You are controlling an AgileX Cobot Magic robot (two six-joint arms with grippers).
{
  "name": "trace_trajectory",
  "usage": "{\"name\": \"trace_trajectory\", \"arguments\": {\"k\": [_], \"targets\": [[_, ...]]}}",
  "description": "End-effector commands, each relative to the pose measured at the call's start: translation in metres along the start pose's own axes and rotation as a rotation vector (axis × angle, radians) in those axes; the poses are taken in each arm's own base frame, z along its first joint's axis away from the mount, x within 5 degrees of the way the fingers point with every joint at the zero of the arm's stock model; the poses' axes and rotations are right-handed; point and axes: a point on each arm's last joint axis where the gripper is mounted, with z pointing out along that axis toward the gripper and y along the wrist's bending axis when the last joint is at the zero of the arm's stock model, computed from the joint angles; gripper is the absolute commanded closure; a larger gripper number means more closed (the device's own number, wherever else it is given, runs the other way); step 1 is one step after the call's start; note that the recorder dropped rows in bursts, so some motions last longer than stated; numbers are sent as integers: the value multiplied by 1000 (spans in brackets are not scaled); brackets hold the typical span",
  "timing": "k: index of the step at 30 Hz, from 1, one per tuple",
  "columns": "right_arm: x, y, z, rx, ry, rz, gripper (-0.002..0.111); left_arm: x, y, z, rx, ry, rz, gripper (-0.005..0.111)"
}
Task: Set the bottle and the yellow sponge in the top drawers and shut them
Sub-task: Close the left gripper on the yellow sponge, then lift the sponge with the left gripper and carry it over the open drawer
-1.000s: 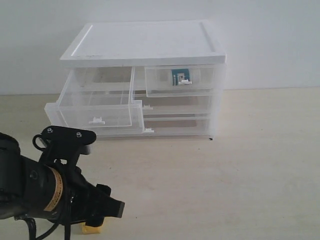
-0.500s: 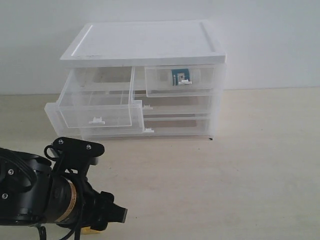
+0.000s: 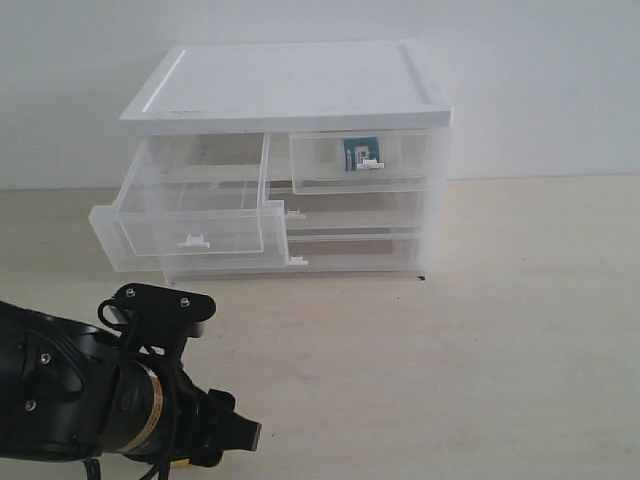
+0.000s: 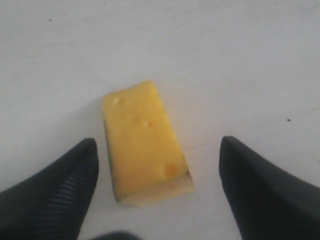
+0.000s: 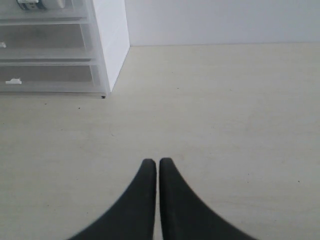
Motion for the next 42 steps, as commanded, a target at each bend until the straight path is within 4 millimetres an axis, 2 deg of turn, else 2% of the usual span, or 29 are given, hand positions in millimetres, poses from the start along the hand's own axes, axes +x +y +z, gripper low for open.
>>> {"name": "trace_trajectory", "arguments": {"k": [1, 5, 7, 13, 14, 21, 26, 32, 35, 42], "targets": [[-1, 0, 0, 2, -9, -2, 108, 1, 2, 1, -8, -2, 11, 43], [-1, 0, 0, 2, -9, -2, 108, 1, 2, 1, -10, -2, 11, 45], [-1, 0, 0, 2, -9, -2, 108, 1, 2, 1, -10, -2, 11, 54], [-1, 0, 0, 2, -9, -2, 108, 1, 2, 1, -10, -2, 26, 98], [-1, 0, 0, 2, -11, -2, 108, 1, 2, 1, -10, -2, 48, 102], [-1, 0, 0, 2, -11, -2, 108, 0, 1, -5, 6, 0, 130, 103], [-1, 0, 0, 2, -11, -2, 108, 2, -6, -54, 126, -10, 293, 103], [-1, 0, 0, 2, -11, -2, 108, -8, 1, -112, 257, -137, 477, 103], [-1, 0, 0, 2, -11, -2, 108, -29, 3, -143, 237, -136, 482, 103], [-1, 0, 0, 2, -11, -2, 108, -74, -1, -193, 229, -276, 491, 103]]}}
